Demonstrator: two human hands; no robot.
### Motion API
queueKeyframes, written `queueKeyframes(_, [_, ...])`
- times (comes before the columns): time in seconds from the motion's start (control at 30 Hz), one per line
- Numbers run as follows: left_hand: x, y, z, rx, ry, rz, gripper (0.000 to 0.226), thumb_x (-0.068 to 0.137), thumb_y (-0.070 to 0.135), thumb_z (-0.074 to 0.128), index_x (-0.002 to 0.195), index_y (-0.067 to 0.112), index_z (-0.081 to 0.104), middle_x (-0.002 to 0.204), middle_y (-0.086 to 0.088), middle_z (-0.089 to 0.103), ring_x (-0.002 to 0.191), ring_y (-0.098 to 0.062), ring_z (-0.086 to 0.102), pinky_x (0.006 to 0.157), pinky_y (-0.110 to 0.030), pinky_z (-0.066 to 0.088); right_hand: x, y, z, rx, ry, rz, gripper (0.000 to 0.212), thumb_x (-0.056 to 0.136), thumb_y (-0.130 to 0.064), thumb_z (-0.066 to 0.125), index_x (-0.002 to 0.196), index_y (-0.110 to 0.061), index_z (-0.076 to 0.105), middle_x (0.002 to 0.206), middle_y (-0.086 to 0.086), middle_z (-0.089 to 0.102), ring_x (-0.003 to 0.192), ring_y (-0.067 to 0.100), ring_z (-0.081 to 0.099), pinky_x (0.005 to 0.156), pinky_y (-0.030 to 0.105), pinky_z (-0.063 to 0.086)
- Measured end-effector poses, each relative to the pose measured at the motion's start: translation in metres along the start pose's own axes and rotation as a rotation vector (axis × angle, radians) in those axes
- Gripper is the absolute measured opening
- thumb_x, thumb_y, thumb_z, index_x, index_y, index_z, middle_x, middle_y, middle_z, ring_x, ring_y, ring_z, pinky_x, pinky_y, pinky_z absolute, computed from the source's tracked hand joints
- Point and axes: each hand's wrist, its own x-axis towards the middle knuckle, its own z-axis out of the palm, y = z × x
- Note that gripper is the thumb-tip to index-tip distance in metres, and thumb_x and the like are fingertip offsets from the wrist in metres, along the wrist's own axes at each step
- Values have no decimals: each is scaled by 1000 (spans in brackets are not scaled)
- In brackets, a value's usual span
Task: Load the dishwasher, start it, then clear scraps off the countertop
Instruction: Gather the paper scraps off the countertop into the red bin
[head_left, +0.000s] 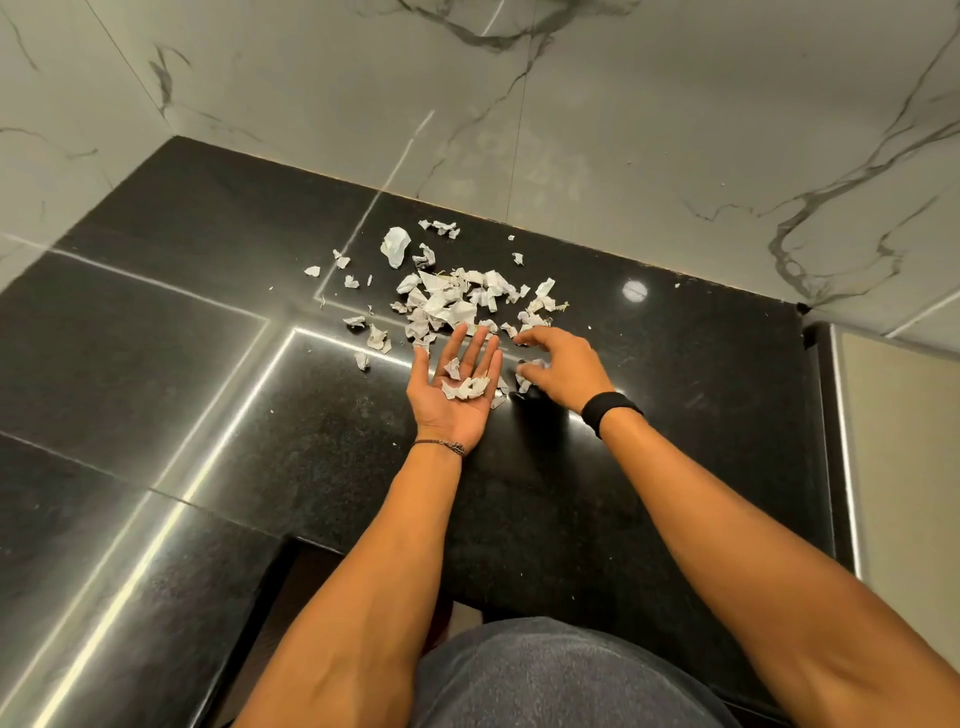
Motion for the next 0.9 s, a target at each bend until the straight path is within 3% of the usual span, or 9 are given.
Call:
queueKeyframes(0.1, [1,-2,3,34,30,-4,60,100,57,47,129,7,65,138,-19,61,126,-34,61,103,-44,50,-2,9,10,-208,-63,-48,46,83,-27,74,128,-25,63,128,5,63,118,29,57,100,39,45])
queueKeyframes(0.3, [3,-6,8,73,81,15,58,102,55,45,128,7,65,136,-19,63,125,-33,62,108,-43,48,-14,18,21,-338,-4,-194,29,93,-13,60,121,-17,67,111,10,63,103,34,56,87,36,39])
queueKeyframes(0.37, [4,-6,8,86,102,31,58,101,53,48,131,6,63,135,-19,63,125,-32,63,112,-43,45,-16,14,18,-248,64,-183,32,93,-18,61,125,-17,66,113,9,66,105,32,58,89,35,40])
queueKeyframes(0.47, [5,-8,9,106,130,53,57,101,51,48,134,6,62,136,-20,62,123,-31,63,111,-42,45,-18,-7,6,83,203,-114,37,88,-26,67,126,-24,67,117,0,70,108,19,63,93,29,47])
queueKeyframes(0.57, [6,-12,13,106,118,44,56,101,53,46,131,9,64,133,-20,65,116,-33,66,108,-46,48,-18,-32,-1,202,79,-193,48,85,-36,73,131,-31,61,116,-4,70,105,12,65,92,30,53])
queueKeyframes(0.67, [4,-15,15,49,78,17,58,102,55,43,130,8,64,124,-18,69,104,-33,73,94,-47,55,-17,-45,-1,120,-68,-281,59,85,-49,74,138,-30,55,123,-7,68,110,14,64,95,34,51])
queueKeyframes(0.73, [2,-15,14,11,44,10,59,103,52,40,136,7,59,133,-20,63,111,-35,70,102,-48,50,-13,-47,-1,172,8,-267,50,88,-50,69,132,-29,61,121,-10,69,110,10,63,95,35,52])
queueKeyframes(0.83, [0,-10,8,-35,4,33,52,105,45,38,133,7,60,131,-20,65,116,-35,67,102,-46,50,-4,-38,-2,257,159,-192,26,93,-35,65,117,-26,69,109,-11,71,102,4,65,93,36,54])
queueKeyframes(0.9, [-2,-4,2,-69,-14,38,51,105,44,40,132,6,61,135,-21,63,121,-37,64,104,-48,50,2,-26,-1,183,141,-152,24,92,-25,64,115,-26,68,109,-9,71,103,8,65,95,38,53])
